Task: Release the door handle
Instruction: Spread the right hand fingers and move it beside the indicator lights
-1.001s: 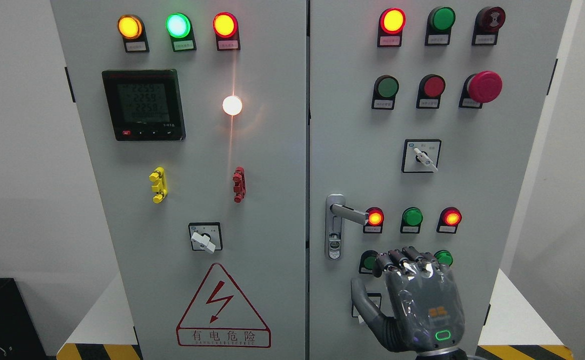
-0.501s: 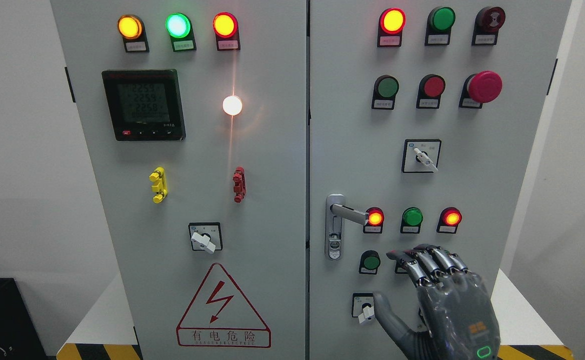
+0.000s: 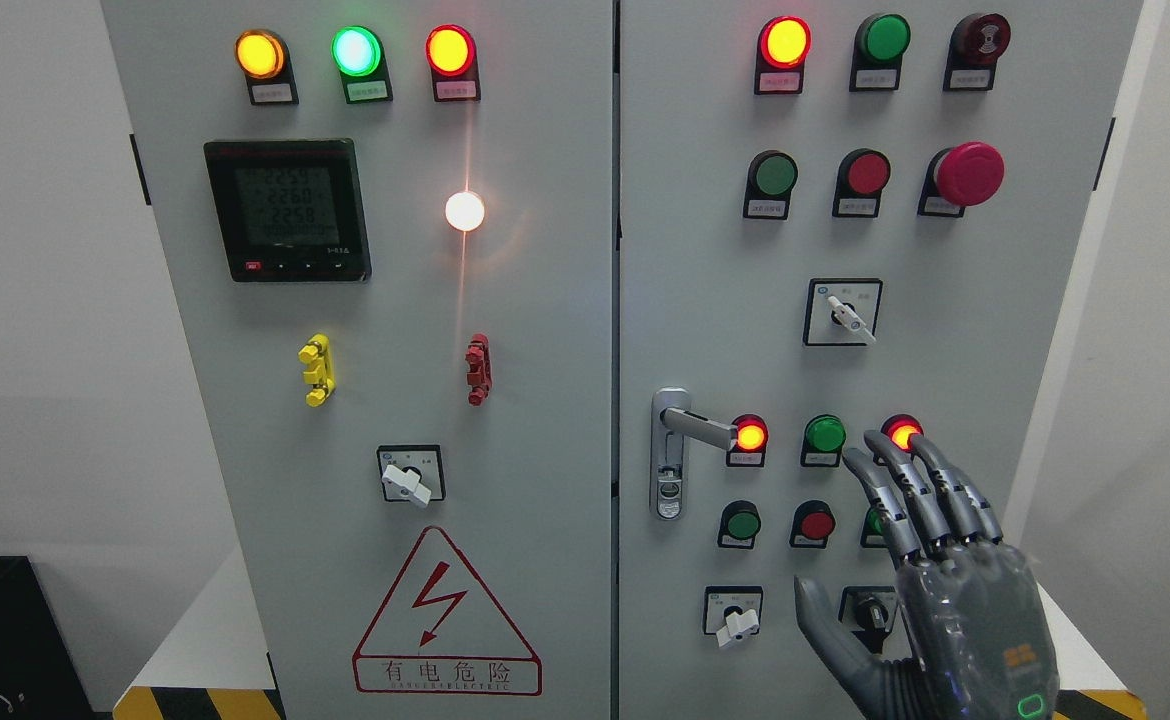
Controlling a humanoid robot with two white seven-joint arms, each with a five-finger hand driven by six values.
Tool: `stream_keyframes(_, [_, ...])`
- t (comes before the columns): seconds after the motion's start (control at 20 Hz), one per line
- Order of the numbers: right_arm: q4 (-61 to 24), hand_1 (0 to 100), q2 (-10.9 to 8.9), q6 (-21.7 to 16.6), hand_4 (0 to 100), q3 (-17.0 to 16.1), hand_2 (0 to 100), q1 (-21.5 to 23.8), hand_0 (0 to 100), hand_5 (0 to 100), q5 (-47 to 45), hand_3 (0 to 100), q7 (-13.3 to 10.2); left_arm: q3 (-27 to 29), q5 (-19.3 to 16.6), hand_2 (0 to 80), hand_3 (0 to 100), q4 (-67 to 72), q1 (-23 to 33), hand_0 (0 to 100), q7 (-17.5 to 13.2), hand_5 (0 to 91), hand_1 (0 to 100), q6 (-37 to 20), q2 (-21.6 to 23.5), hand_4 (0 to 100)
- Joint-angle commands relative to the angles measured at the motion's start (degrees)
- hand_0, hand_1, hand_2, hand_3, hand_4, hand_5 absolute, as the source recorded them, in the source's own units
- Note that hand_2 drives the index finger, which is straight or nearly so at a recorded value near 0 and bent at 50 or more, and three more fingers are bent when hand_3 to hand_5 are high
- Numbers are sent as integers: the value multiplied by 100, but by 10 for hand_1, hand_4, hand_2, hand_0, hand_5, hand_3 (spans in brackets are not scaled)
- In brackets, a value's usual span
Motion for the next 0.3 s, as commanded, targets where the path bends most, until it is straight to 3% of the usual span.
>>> stream_keyframes(0.0, [-179,225,9,-7,45,-139,54,80,487,55,-123,64,-66,0,0,0,0,6,0,120,-5,0,556,-1,0,0])
stream_keyframes(0.25, [-250,231,9,2,63,-51,66,204,476,68,-123,79,-66,0,0,0,0,6,0,120,-5,0,556,-1,0,0])
